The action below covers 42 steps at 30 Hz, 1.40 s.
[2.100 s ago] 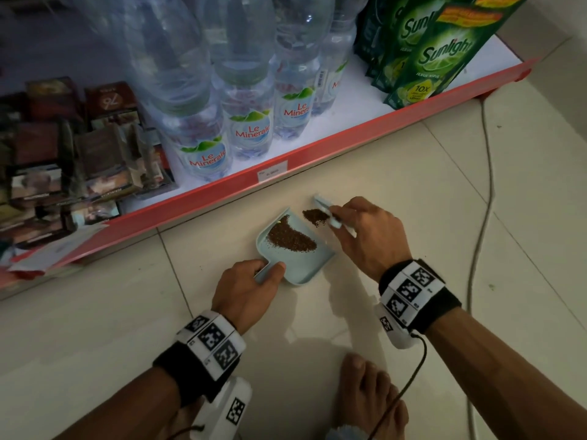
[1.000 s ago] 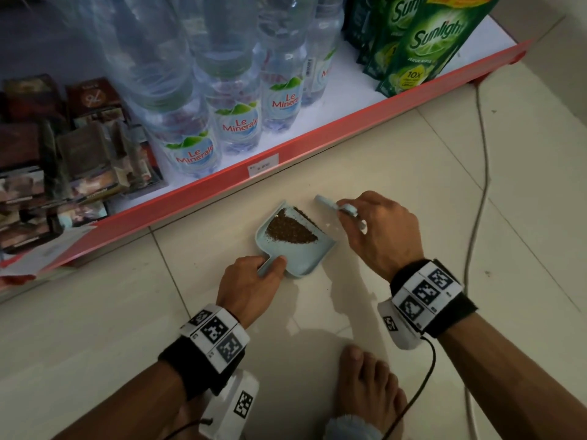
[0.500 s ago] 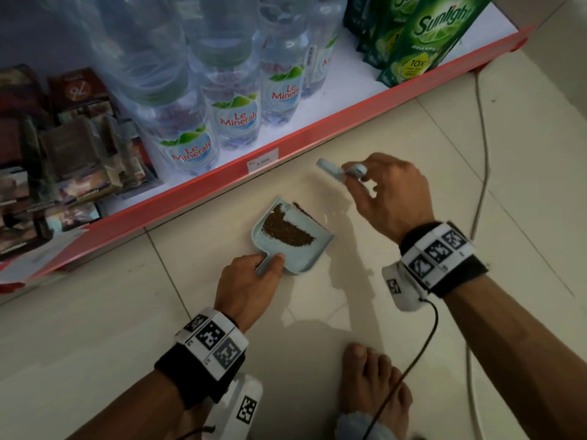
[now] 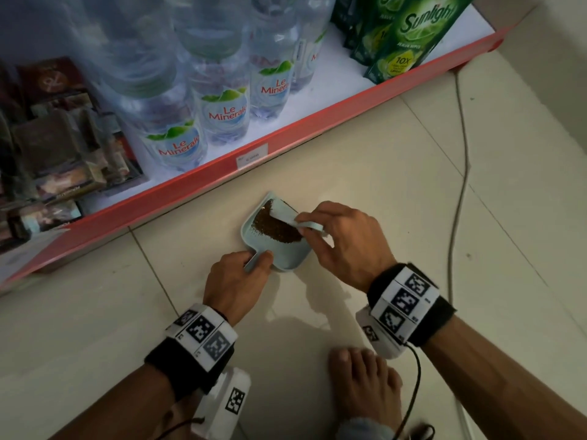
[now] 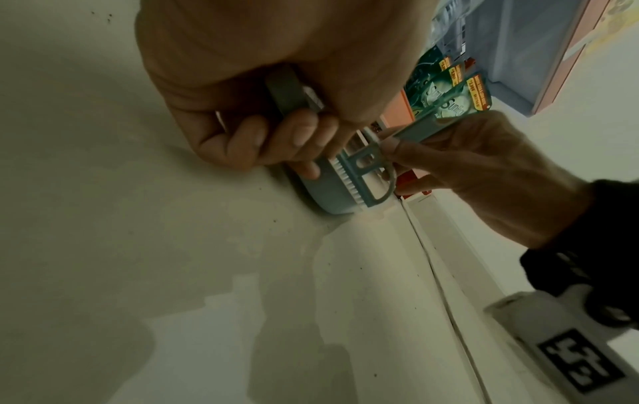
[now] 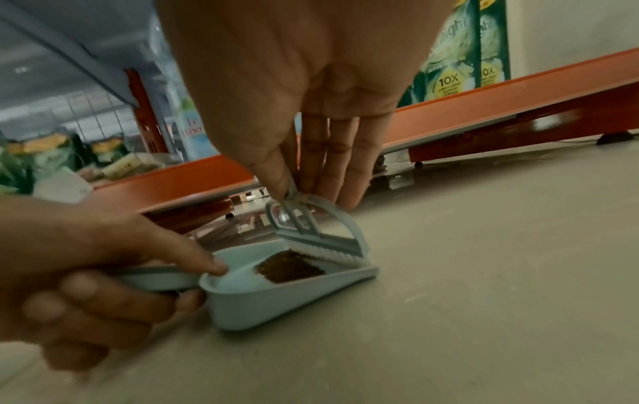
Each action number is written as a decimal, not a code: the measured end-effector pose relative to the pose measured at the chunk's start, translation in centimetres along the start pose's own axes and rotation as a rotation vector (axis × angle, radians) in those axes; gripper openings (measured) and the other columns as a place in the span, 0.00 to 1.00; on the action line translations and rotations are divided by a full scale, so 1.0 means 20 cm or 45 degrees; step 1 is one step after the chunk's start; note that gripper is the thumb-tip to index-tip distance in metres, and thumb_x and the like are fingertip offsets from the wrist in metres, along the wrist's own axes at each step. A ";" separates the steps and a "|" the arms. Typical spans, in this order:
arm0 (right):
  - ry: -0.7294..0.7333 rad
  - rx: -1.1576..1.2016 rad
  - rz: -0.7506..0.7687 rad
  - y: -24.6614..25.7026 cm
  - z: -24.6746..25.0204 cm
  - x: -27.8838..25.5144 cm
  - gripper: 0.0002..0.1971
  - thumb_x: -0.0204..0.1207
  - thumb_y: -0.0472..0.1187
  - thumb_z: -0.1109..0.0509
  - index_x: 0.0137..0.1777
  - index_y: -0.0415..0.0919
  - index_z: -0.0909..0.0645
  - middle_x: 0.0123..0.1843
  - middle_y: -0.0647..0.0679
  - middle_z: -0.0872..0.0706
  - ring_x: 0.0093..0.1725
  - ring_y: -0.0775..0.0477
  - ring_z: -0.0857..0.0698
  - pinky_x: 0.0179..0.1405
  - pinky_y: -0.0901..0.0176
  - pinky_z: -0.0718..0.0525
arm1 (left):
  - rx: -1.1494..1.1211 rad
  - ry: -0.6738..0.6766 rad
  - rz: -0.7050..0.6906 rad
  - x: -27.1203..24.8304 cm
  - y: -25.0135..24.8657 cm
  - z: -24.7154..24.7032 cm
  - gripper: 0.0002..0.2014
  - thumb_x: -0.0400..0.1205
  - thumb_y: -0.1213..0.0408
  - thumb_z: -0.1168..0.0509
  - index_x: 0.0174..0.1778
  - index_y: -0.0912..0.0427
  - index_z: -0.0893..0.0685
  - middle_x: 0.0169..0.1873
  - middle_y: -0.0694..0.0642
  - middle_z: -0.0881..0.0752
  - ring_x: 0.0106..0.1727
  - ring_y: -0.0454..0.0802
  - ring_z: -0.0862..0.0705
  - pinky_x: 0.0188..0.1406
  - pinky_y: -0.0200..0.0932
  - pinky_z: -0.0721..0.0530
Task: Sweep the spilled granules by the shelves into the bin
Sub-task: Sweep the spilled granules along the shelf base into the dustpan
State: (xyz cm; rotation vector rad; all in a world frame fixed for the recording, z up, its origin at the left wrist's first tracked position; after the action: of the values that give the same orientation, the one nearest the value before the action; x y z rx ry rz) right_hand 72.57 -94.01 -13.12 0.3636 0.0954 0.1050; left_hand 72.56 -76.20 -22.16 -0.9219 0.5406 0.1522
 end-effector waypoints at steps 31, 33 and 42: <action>-0.061 -0.200 0.257 -0.13 0.19 0.38 0.14 0.76 0.35 0.35 0.58 0.44 0.14 0.47 0.35 0.10 0.46 0.29 0.13 0.45 0.43 0.14 | -0.189 -0.327 0.082 -0.36 0.15 0.15 0.18 0.80 0.51 0.31 0.27 0.54 0.12 0.18 0.42 0.19 0.22 0.37 0.22 0.30 0.38 0.23; -0.065 -0.257 0.173 -0.11 0.14 0.46 0.17 0.77 0.33 0.36 0.63 0.43 0.16 0.49 0.31 0.11 0.48 0.26 0.13 0.49 0.41 0.15 | -0.185 -0.314 0.073 -0.37 0.14 0.13 0.18 0.80 0.51 0.32 0.28 0.57 0.12 0.16 0.42 0.20 0.21 0.37 0.24 0.30 0.38 0.24; 0.334 -0.366 0.657 -0.06 0.07 0.26 0.18 0.78 0.27 0.35 0.65 0.39 0.15 0.57 0.38 0.10 0.52 0.33 0.14 0.51 0.45 0.14 | -0.367 -0.304 0.030 -0.31 0.14 0.10 0.18 0.80 0.48 0.32 0.26 0.52 0.15 0.16 0.42 0.21 0.22 0.40 0.24 0.30 0.41 0.24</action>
State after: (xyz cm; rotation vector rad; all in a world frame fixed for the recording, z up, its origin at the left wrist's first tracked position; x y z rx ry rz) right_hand 77.97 -94.99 -12.66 0.0777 0.2419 0.6711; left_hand 67.05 -72.25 -20.16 -1.1594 0.3115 0.3643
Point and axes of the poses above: each hand's wrist, its own x-axis towards the middle knuckle, its own z-axis out of the back of the hand, y = z × x, the point moved 6 cm from there along x, towards the middle knuckle
